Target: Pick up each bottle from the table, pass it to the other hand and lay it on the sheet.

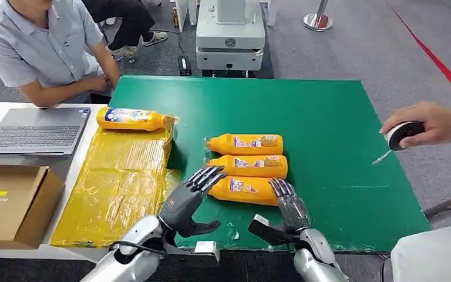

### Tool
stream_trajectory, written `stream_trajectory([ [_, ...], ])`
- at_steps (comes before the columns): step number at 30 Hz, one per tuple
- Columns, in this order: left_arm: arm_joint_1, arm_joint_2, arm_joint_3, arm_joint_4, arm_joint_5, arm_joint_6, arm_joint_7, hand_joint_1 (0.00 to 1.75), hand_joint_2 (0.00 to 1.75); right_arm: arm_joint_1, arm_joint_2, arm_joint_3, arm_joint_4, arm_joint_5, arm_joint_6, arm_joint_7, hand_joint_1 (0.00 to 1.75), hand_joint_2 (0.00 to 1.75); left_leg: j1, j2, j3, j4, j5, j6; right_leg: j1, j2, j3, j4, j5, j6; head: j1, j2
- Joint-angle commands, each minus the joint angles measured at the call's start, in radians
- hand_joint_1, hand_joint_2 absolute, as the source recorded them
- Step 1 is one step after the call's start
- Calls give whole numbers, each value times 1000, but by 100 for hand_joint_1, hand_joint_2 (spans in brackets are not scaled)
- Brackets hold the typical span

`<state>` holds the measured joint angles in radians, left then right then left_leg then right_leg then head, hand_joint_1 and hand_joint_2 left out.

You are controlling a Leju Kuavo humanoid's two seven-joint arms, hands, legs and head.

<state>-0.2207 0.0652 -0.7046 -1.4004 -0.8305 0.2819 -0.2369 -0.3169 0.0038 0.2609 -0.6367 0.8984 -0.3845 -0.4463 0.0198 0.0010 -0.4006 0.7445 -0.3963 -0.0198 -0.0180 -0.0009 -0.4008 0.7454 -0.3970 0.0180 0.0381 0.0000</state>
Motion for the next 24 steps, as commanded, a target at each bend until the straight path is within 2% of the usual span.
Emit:
stream_trajectory([
  [1, -76, -24, -13, 15, 11, -14, -3, 0, 175, -127, -37, 12, 41, 5, 8, 44, 0, 175, 0, 0, 0, 0, 0, 0, 0, 0, 0, 0, 0, 0, -2, 0],
  [5, -94, -33, -21, 36, 28, -14, -16, 0, 175, -213, -67, 29, 122, 53, -13, 77, 0, 175, 0, 0, 0, 0, 0, 0, 0, 0, 0, 0, 0, 0, 1, 0],
  [11, -114, -39, -28, 59, 41, -11, -25, 0, 175, -266, -74, 31, 181, 71, -7, 91, 0, 175, 0, 0, 0, 0, 0, 0, 0, 0, 0, 0, 0, 0, -1, 0],
  [24, -123, -31, -30, 71, 44, -12, -25, 0, 175, -240, -47, 13, 209, 40, 0, 59, 0, 175, 0, 0, 0, 0, 0, 0, 0, 0, 0, 0, 0, 0, -1, 0],
])
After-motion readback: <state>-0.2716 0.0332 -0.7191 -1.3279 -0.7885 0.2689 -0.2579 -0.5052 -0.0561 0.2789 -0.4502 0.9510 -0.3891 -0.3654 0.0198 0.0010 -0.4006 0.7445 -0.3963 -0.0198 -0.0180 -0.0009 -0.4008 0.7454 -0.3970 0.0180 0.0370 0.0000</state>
